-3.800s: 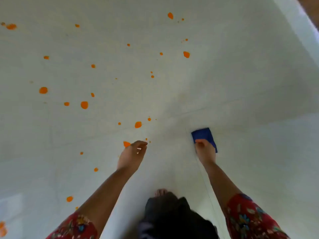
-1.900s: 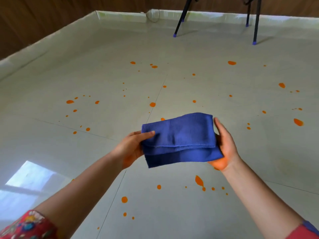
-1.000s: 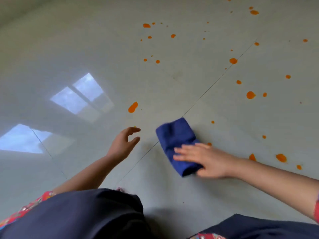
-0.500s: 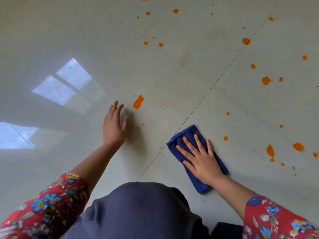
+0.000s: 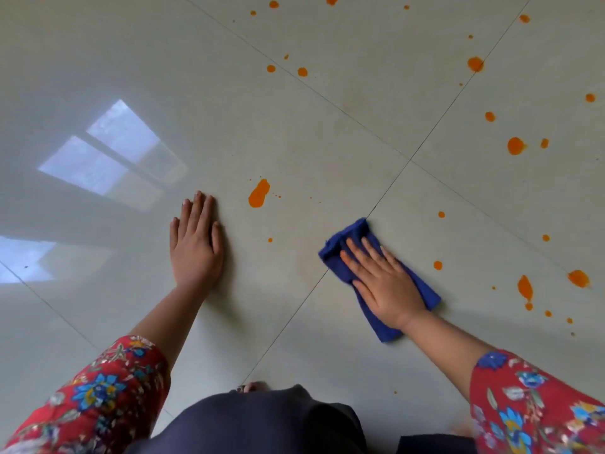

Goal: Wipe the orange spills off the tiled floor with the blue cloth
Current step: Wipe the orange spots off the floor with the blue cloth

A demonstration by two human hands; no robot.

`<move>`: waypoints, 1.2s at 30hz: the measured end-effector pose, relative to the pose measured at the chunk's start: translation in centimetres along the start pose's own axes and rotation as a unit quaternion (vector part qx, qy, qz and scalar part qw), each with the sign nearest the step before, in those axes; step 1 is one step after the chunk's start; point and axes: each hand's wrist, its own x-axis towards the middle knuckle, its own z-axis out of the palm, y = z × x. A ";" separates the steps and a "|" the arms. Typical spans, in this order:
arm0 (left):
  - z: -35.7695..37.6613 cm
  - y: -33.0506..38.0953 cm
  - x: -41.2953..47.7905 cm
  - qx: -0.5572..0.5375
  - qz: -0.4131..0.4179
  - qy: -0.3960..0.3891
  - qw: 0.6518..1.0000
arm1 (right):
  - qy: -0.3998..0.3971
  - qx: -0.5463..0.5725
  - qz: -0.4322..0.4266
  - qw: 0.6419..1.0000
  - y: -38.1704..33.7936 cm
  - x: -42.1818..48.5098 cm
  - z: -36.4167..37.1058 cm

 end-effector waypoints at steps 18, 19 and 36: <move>0.1 0.2 -0.3 -0.001 -0.008 0.013 1.000 | -0.042 -0.013 -0.302 0.952 -5.8 7.0 -0.1; 0.1 0.0 -0.1 -0.001 -0.010 0.014 1.000 | -0.036 -0.017 -0.317 0.948 -4.7 7.7 -0.5; 0.3 -0.1 0.0 -0.008 -0.023 0.022 0.999 | 0.039 0.039 0.099 0.994 -5.0 21.5 -2.6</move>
